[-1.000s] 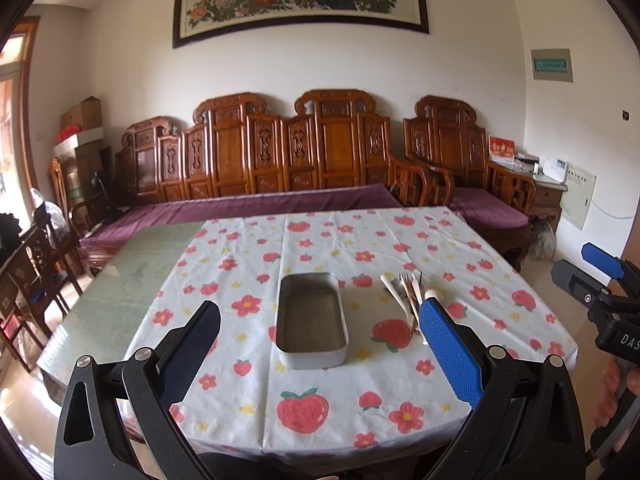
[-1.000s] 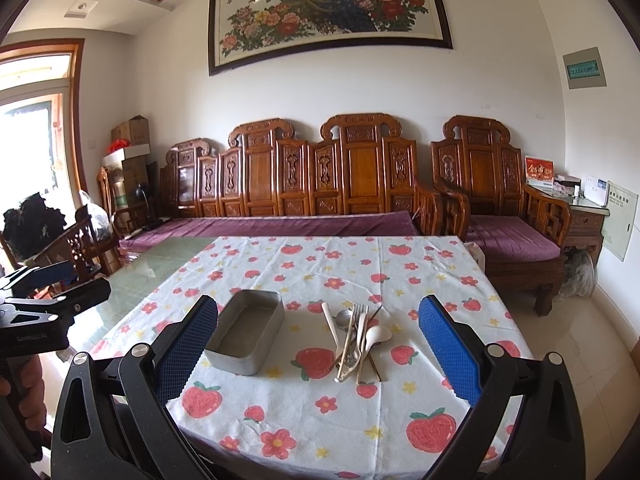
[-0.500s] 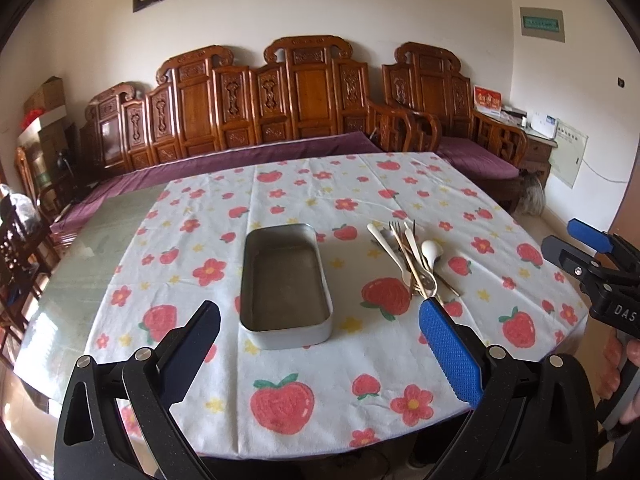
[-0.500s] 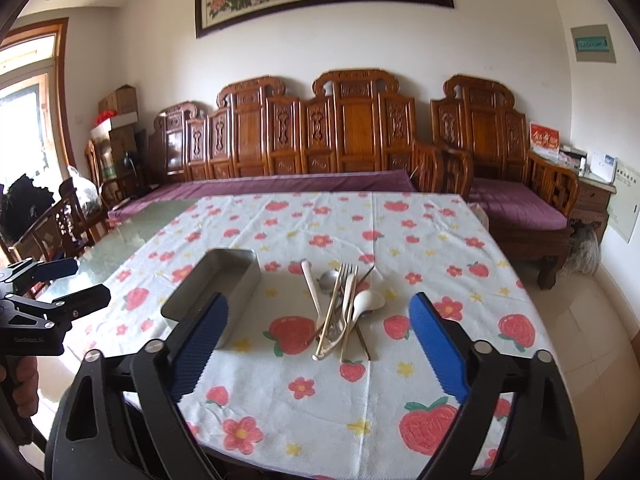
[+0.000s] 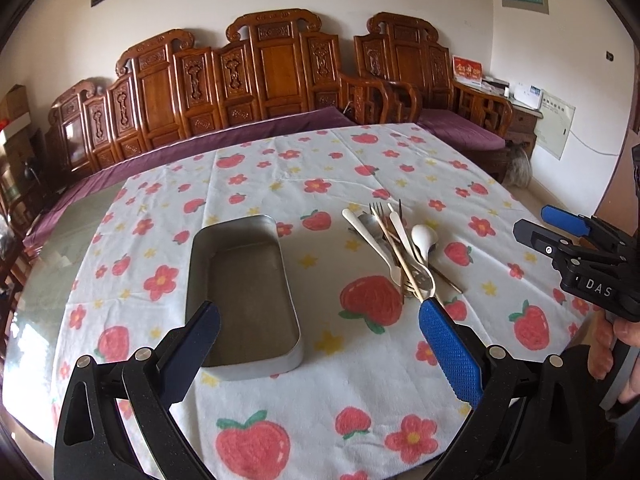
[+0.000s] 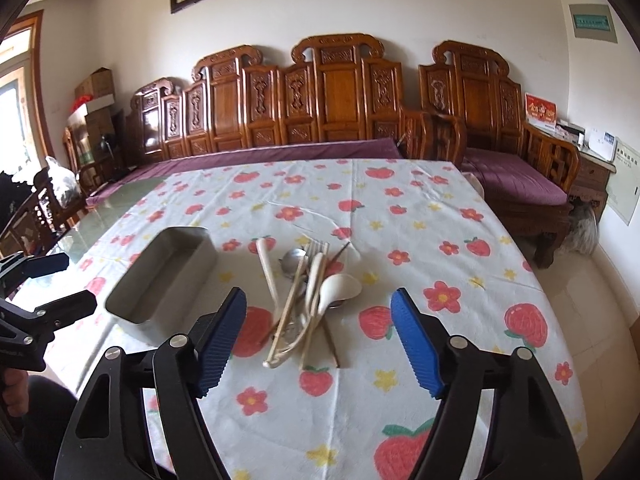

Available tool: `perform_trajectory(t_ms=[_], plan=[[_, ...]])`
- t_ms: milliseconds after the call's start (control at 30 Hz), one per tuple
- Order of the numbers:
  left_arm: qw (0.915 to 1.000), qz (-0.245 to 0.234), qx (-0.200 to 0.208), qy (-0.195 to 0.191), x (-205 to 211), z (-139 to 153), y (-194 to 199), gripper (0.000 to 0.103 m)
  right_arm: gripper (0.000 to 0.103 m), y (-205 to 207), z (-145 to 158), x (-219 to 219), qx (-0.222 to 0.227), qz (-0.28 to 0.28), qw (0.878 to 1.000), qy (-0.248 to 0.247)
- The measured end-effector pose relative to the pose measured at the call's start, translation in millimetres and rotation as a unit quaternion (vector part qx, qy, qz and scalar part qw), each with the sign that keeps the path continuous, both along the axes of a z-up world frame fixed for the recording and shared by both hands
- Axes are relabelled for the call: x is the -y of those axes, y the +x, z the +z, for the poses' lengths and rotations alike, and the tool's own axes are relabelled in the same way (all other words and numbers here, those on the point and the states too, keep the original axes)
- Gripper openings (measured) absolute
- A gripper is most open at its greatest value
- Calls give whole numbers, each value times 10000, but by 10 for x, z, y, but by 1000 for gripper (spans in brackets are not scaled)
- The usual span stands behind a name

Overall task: Organize utensils
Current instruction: 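Move the left tool to the utensil pile and grasp a wooden chopstick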

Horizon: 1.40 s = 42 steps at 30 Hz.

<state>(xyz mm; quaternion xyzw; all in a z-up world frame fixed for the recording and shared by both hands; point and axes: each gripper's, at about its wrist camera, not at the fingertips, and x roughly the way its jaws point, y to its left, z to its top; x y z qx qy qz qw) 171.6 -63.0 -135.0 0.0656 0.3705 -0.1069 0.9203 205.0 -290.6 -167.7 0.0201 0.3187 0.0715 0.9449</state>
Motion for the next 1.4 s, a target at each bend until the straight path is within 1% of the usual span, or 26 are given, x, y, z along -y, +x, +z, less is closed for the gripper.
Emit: perform_trajectory(t_ms=[100, 167, 233, 333, 467, 567, 667, 767, 800, 833, 867, 900, 967, 1000, 1100, 1200, 1333, 1400], plan=[[9999, -42, -102, -5, 75, -102, 160, 97, 76, 193, -136, 88, -76, -101, 9999, -49], [9998, -79, -163, 60, 145, -165, 241, 97, 76, 329, -228, 164, -119, -189, 9997, -89], [9992, -135, -320, 176, 236, -260, 361, 97, 76, 461, -332, 256, -172, -297, 9994, -100], [9979, -299, -567, 128, 348, -393, 532, 97, 76, 563, -488, 383, -284, -397, 9988, -15], [9970, -409, -645, 86, 448, -514, 699, 97, 76, 627, -699, 471, -524, -406, 9978, 70], [9950, -594, -805, -74, 537, -622, 843, 96, 74, 646, -767, 488, -632, -355, 9972, 200], [9931, -735, -902, -177, 652, -702, 925, 96, 73, 636, -788, 453, -682, -303, 9970, 190], [9896, -905, -1048, -377, 768, -798, 1028, 95, 73, 650, -810, 445, -737, -287, 9965, 253], [9882, -965, -1097, -462, 805, -835, 1059, 92, 73, 652, -815, 441, -757, -285, 9964, 260], [9871, -1000, -1145, -508, 844, -880, 1093, 85, 73, 656, -817, 440, -760, -287, 9963, 273], [9863, -1005, -1197, -532, 876, -922, 1120, 75, 73, 655, -818, 447, -755, -295, 9963, 274], [9853, -1003, -1265, -561, 901, -962, 1143, 61, 73, 657, -821, 454, -764, -310, 9962, 268], [9792, -1044, -1543, -801, 929, -1067, 1202, 44, 73, 660, -825, 481, -786, -346, 9958, 325], [9776, -1047, -1598, -883, 939, -1097, 1216, 38, 73, 659, -829, 495, -794, -359, 9956, 354], [9761, -1101, -1627, -926, 1000, -1145, 1225, 24, 73, 672, -858, 512, -873, -395, 9946, 389], [9755, -1175, -1609, -931, 1091, -1180, 1248, 15, 73, 676, -871, 486, -904, -370, 9945, 370], [9787, -1081, -1564, -776, 1141, -1221, 1283, 13, 73, 670, -873, 463, -920, -346, 9946, 324], [9795, -984, -1585, -760, 1108, -1239, 1306, 13, 73, 668, -872, 465, -929, -352, 9945, 341]])
